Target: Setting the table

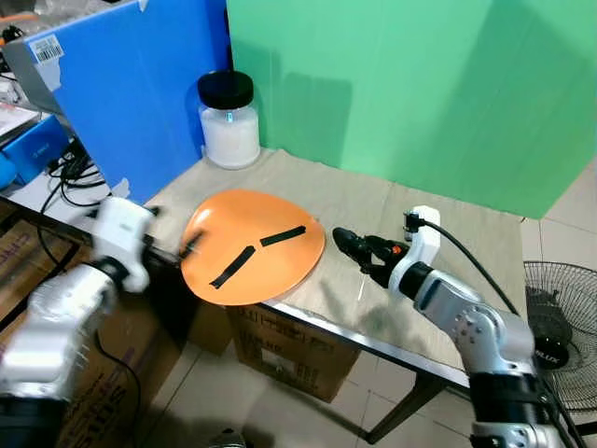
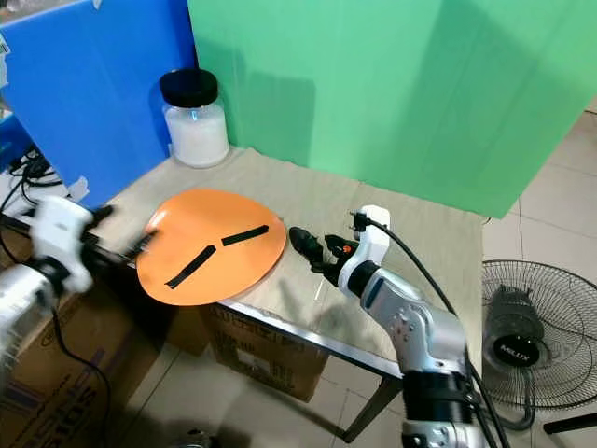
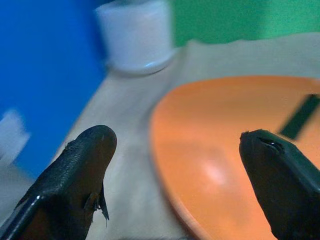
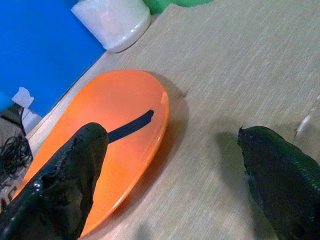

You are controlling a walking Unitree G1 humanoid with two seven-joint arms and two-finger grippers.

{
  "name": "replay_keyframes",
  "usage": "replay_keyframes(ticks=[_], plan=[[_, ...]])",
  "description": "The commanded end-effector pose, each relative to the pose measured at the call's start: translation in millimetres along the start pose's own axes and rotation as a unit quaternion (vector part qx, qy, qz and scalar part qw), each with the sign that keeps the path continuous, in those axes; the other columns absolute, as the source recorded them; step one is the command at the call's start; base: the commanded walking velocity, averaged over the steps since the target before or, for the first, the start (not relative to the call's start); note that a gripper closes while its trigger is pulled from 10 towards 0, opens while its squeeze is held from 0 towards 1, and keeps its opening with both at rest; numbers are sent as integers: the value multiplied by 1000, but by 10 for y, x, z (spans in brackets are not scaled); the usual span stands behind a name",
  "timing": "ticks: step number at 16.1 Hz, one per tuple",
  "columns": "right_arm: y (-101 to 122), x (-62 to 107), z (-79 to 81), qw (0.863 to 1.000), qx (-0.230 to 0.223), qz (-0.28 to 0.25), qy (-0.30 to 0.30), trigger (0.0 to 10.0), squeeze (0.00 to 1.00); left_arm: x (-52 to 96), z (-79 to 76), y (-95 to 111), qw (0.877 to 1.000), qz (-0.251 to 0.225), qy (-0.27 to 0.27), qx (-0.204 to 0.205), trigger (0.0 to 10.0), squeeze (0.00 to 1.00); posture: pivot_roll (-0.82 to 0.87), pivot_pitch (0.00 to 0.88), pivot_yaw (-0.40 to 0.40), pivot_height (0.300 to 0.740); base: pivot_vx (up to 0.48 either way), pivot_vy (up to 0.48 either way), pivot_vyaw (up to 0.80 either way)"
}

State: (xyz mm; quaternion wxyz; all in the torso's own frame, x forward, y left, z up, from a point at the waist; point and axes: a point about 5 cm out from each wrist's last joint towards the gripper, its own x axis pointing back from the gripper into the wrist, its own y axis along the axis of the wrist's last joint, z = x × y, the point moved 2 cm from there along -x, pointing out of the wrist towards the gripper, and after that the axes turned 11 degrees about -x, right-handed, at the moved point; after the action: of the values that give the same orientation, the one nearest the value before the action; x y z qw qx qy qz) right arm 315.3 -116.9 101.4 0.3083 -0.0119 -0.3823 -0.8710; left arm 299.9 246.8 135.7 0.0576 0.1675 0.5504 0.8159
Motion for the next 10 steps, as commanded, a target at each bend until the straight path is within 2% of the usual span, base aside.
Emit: replay_keyframes(ticks=[1, 3, 4, 5, 7, 8, 10], plan=[[-7, -55, 59, 1000, 6, 0, 7, 10000, 1000, -22, 36, 0, 999, 8, 12, 29, 10000, 1000, 77, 44, -17, 740, 0, 0, 0], [-69, -126, 138, 1000, 15, 13, 18, 10000, 1000, -70, 13, -68, 997, 21, -5, 70, 10000, 961, 78, 44, -14, 740, 0, 0, 0], [-92, -154, 168, 1000, 14, 16, 21, 10000, 1000, -96, -39, -132, 992, 29, -28, 124, 10000, 20, 78, 44, -15, 740, 0, 0, 0], [-101, -166, 178, 1000, 13, 16, 20, 10000, 1000, -108, -57, -206, 988, 46, -37, 143, 10000, 0, 78, 44, -15, 740, 0, 0, 0], [-102, -173, 177, 1000, 14, 15, 19, 10000, 1000, -129, 45, -365, 980, 93, 9, 175, 10000, 0, 72, 45, -10, 740, 0, 0, 0], [-96, -166, 172, 1000, 12, 12, 19, 10000, 1000, -142, 104, -413, 974, 105, 26, 198, 10000, 0, 70, 46, -8, 740, 0, 0, 0], [-97, -157, 150, 1000, 11, 11, 16, 10000, 1000, -182, 128, -429, 967, 105, 17, 232, 10000, 0, 69, 47, -9, 740, 0, 0, 0]])
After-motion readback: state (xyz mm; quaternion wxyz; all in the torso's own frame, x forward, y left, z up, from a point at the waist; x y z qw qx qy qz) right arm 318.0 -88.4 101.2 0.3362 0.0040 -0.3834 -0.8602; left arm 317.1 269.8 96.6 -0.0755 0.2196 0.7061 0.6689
